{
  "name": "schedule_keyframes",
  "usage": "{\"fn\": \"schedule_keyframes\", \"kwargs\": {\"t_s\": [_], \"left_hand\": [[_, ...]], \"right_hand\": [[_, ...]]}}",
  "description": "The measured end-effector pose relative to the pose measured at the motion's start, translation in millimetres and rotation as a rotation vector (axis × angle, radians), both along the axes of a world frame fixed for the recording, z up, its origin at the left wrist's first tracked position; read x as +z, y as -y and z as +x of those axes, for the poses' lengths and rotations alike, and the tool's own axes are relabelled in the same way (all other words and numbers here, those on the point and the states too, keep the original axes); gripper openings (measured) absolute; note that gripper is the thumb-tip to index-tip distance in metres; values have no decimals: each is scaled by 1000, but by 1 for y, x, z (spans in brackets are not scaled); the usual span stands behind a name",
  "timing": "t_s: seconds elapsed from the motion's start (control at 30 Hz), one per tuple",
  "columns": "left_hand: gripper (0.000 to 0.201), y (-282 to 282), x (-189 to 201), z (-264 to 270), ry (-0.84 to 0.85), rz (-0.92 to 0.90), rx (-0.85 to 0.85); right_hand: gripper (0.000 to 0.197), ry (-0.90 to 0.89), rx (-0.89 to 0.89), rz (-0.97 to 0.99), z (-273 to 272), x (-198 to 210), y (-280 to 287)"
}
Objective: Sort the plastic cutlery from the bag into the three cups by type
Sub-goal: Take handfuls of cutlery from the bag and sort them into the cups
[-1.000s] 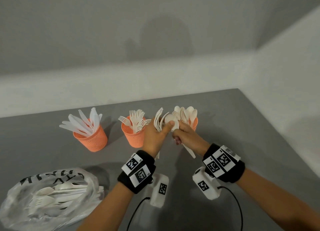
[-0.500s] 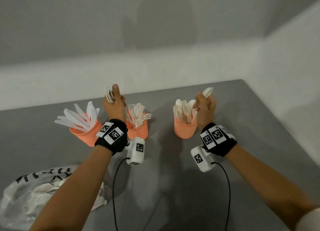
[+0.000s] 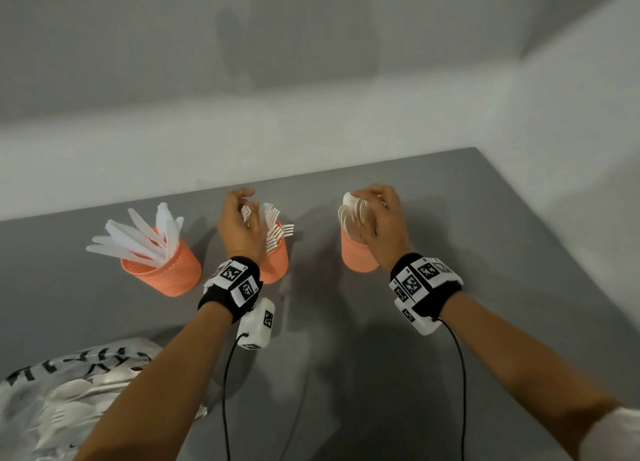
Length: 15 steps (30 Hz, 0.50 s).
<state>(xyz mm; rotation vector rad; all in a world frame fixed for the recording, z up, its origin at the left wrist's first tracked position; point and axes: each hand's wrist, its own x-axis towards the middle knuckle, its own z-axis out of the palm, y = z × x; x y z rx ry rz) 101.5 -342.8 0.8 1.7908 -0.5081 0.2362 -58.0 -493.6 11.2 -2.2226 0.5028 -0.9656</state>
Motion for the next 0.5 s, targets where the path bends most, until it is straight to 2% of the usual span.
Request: {"fn": "schedule_keyframes", "kwargs": {"t_s": [0.1,0.2,0.33,0.43,0.5], "left_hand": [[19,0,2,-1,176,149,-64],[29,-4,-3,-1,288,338,-132],[63,-10,-3,-6,317,646,-180],[66,-8,3,-14,238,881,-172],[69,-6,8,-18,184,927,-153]], "right_hand": [[62,-286,-17,-278,5,-4,4],[69,-469,-49,-375,7,-6,3],[83,-639,-59,-392,6,-2,0],[76,-766,-73,-377,9,3,-1],[74,-824,-66,-336,10,9,-2]]}}
